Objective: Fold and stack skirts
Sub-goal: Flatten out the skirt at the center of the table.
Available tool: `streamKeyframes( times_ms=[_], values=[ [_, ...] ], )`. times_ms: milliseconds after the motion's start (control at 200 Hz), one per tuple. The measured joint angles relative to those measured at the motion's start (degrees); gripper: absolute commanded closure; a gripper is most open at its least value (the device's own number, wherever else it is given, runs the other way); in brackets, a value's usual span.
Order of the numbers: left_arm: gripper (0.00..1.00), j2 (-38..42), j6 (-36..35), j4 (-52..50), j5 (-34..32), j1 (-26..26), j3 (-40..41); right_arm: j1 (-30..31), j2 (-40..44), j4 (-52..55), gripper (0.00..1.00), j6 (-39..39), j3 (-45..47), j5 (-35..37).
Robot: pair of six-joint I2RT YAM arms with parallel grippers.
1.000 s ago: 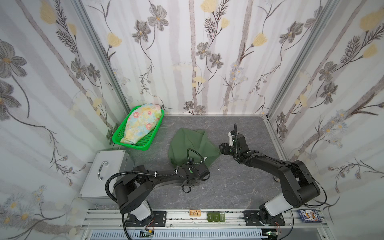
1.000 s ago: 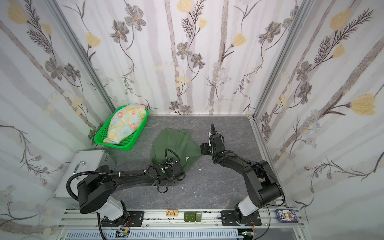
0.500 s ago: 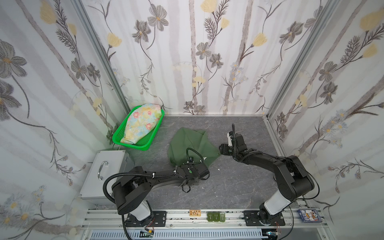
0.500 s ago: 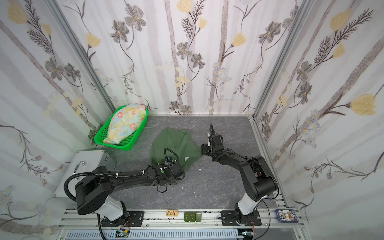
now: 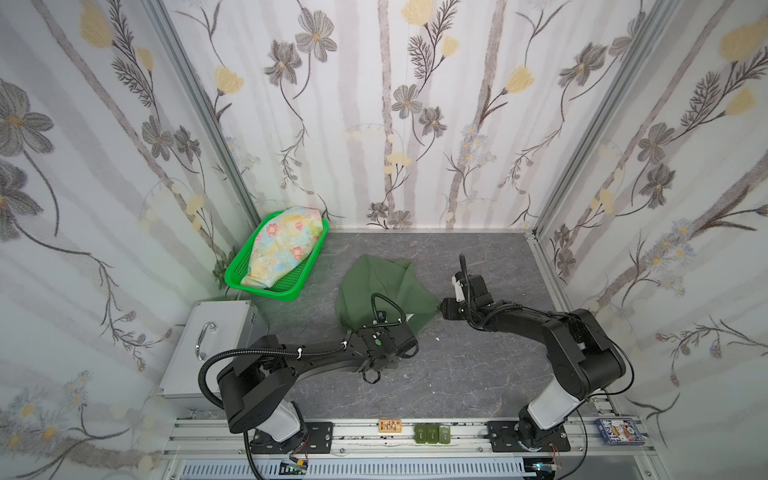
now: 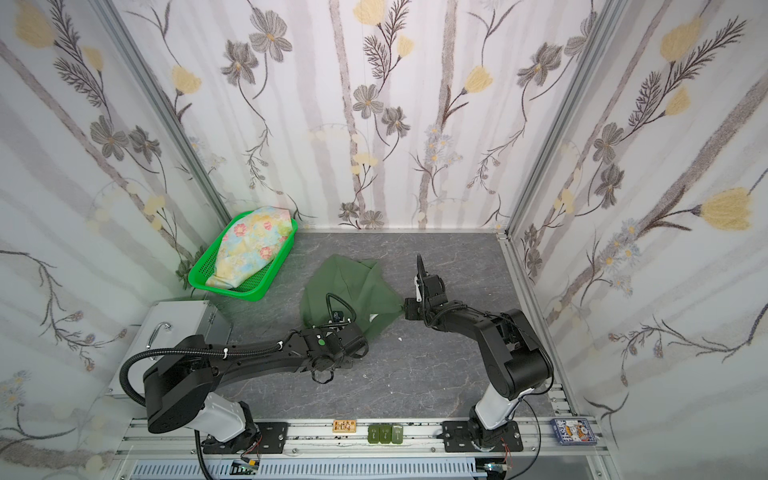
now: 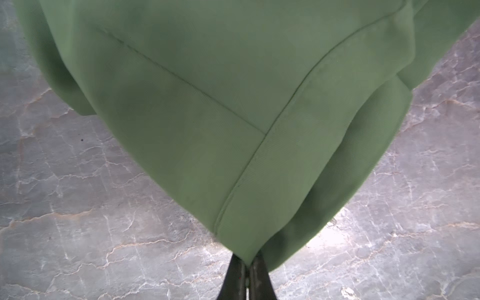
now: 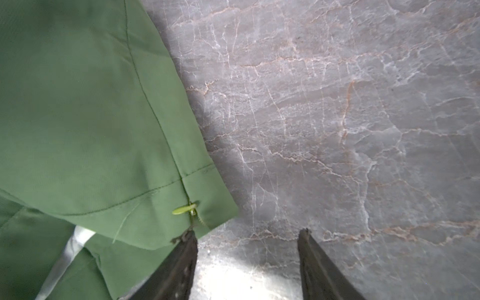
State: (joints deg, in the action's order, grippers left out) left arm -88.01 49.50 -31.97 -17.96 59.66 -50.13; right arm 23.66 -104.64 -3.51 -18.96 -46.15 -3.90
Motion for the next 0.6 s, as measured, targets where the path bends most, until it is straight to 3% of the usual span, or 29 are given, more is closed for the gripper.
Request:
streamKeyframes(
  times_ms=[600],
  values=[
    [1.0,2.4,0.0,-0.5,0.0,-0.5,-0.3,3.7,-4.6,2.8,0.39,1.7,-5.4,4.8]
  ],
)
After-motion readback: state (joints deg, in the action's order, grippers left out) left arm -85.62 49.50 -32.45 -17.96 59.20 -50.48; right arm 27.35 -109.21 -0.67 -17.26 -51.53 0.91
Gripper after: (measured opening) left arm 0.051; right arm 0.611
